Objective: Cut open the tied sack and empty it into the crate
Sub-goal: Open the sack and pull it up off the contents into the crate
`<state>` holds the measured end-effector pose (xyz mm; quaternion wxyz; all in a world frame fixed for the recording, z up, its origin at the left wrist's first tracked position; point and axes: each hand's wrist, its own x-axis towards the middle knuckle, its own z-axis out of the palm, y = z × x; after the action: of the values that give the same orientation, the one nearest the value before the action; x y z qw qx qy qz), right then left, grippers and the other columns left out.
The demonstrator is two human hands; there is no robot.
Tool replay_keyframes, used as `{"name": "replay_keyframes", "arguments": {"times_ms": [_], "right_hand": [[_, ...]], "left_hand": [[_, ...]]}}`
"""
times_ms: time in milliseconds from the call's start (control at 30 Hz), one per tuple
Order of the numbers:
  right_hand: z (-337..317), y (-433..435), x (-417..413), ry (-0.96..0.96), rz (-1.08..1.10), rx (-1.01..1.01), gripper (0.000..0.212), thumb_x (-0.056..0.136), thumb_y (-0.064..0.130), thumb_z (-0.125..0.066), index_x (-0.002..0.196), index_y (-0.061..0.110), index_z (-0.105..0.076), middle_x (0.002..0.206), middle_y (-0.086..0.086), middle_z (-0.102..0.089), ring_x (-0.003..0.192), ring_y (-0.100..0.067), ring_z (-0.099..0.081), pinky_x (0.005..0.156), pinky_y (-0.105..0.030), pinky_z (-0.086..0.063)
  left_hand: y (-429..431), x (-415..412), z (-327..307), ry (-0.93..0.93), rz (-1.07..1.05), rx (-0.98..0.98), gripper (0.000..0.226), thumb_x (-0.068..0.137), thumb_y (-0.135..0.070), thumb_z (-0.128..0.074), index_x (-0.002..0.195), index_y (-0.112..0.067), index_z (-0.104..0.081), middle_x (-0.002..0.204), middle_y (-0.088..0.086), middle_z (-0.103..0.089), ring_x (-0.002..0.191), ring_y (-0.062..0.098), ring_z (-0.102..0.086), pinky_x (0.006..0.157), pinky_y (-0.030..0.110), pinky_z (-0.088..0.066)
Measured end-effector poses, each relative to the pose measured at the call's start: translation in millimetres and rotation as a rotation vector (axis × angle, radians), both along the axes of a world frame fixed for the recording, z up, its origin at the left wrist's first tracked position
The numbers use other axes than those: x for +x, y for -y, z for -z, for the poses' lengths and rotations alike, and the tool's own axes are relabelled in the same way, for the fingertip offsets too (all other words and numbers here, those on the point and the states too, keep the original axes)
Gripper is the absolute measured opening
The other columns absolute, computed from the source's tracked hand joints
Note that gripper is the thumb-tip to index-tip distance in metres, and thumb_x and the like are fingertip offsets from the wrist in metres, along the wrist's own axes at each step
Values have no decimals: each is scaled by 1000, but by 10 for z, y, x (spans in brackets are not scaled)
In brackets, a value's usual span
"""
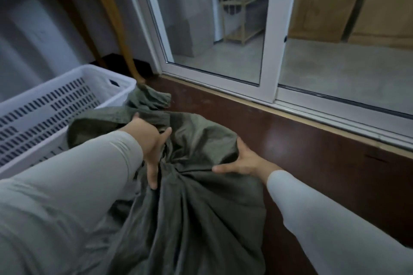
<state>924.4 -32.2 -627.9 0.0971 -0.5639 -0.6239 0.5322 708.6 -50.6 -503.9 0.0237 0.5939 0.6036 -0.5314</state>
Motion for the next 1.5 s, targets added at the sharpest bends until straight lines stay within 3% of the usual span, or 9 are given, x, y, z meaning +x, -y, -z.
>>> {"name": "replay_keyframes", "arguments": {"times_ms": [200, 400, 533, 633, 700, 800, 900, 1267, 1500], "right_hand": [[-66, 29, -542, 81, -94, 11, 147, 51, 46, -88, 145, 32, 24, 160, -1, -13, 145, -24, -20, 118, -41, -23], [-207, 9, -991, 396, -39, 288, 56, 81, 51, -63, 129, 22, -57, 137, -9, -50, 124, -33, -46, 104, -36, -40], [-260, -7, -1193, 206, 161, 203, 53, 69, 45, -75, 115, 21, -63, 134, -9, -50, 118, -35, -50, 102, -40, -44], [-362, 77, -1308, -67, 240, 20, 87, 62, 33, -86, 136, 15, -43, 134, -8, -53, 120, -30, -53, 94, -41, -49], [-435, 100, -1367, -173, 231, -79, 100, 65, 32, -84, 146, 21, -27, 143, -8, -45, 128, -31, -46, 95, -41, -43], [-426, 130, -1529, -44, 172, -123, 73, 74, 35, -77, 135, 8, -46, 134, -14, -54, 120, -34, -53, 101, -42, -44], [-309, 74, -1633, 97, 264, -9, 42, 84, 21, -61, 119, -2, -57, 121, -19, -61, 108, -35, -60, 95, -42, -50], [-1595, -641, -891, -697, 907, 98, 33, 91, 5, -37, 121, 5, -52, 111, -18, -63, 97, -28, -61, 90, -42, -52], [-2819, -692, -867, -660, 775, 449, 30, 89, 9, -45, 114, 6, -60, 116, -11, -63, 99, -26, -61, 96, -48, -51]], "left_hand": [[375, -563, 195, 136, 34, 145, 146, 49, -63, -81, 151, -22, 15, 157, 11, -17, 144, 31, -18, 116, 56, -4], [702, -989, 337, 270, 354, 366, 62, 75, -45, -67, 129, -16, -55, 152, 9, -18, 142, 31, -13, 116, 52, -8], [767, -1202, 343, 498, 119, 396, 84, 67, -38, -77, 135, -15, -35, 155, 8, -5, 123, 28, -50, 95, 41, -49], [804, -1285, 371, 566, -45, 253, 134, 58, -44, -85, 149, -33, 14, 156, 8, -20, 130, 27, -46, 102, 36, -44], [847, -1275, 422, 562, -56, 193, 133, 63, -47, -81, 145, -42, 23, 147, 9, -41, 129, 26, -48, 98, 34, -42], [898, -1213, 485, 534, -47, 213, 94, 76, -44, -70, 150, -38, -13, 137, 6, -52, 123, 26, -52, 94, 32, -43], [885, -1160, 463, 509, 55, 314, 38, 86, -33, -56, 124, -27, -55, 124, 3, -61, 114, 25, -57, 90, 35, -48], [117, -392, -678, 520, 324, 787, 15, 89, -13, -49, 104, -16, -52, 104, 11, -62, 95, 31, -61, 65, 33, -39], [-151, -393, -1581, 491, 280, 1156, 26, 86, -7, -50, 109, -14, -59, 106, 15, -61, 99, 35, -58, 62, 35, -39]]}}
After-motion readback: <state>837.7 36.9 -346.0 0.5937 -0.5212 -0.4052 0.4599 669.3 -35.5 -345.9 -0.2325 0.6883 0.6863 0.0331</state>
